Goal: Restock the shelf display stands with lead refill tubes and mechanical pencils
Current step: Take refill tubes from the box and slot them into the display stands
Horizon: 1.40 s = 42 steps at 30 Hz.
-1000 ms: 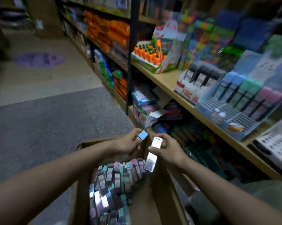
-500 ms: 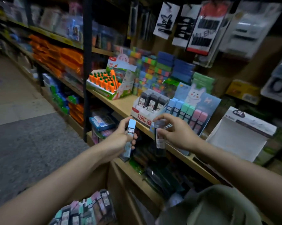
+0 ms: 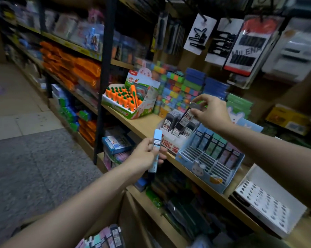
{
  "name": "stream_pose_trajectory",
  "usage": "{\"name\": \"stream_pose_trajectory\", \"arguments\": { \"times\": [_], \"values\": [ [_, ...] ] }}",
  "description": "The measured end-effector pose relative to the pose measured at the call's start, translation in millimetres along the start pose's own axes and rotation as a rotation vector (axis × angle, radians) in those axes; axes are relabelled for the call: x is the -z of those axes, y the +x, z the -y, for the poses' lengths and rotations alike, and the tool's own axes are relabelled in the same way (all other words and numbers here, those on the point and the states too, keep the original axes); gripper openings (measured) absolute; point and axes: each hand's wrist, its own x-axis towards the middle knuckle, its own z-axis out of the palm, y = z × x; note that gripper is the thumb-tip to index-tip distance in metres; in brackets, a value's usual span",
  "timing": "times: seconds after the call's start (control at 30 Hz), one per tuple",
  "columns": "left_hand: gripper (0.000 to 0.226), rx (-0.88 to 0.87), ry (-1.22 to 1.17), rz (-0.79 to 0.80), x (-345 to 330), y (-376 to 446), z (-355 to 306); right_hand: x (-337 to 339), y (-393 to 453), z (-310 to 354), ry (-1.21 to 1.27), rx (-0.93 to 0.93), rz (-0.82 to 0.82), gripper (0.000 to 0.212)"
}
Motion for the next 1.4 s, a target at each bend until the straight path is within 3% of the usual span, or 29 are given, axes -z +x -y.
{"name": "stream_pose_trajectory", "arguments": {
  "times": [0.27,0.47,0.77,0.9,1.0,1.1,1.23,1.4],
  "values": [
    [0.017,0.047,-0.059,-0.065,16,9,6,-45,18,-10,-0.092,-0.017,0.035,0.024],
    [0.026,0.070,-0.026,-0.042,20,11,14,-56,18,-16,-0.144,-0.007,0.093,0.031],
    [0.026,0.060,-0.075,0.028,16,6,12,-67,12,-20,-0.362,0.016,0.038,0.032],
    [0.023,0.023,-0.059,0.015,17,5,13,-59,-1,-9,-0.099,0.074,0.001,0.029],
    [0.019,-0.017,-0.037,0.028,14,5,14,-48,-37,1,0.242,0.053,0.147,0.021],
    [0.017,-0.063,0.011,0.079,5,5,14,-42,-78,-3,0.320,0.032,0.317,0.033],
    [0.016,-0.115,0.072,0.142,-12,5,18,-28,-94,-10,0.463,-0.072,0.278,0.033],
    [0.014,-0.226,0.213,0.154,-30,8,25,3,-82,-17,0.459,-0.105,0.284,0.027]
  ]
}}
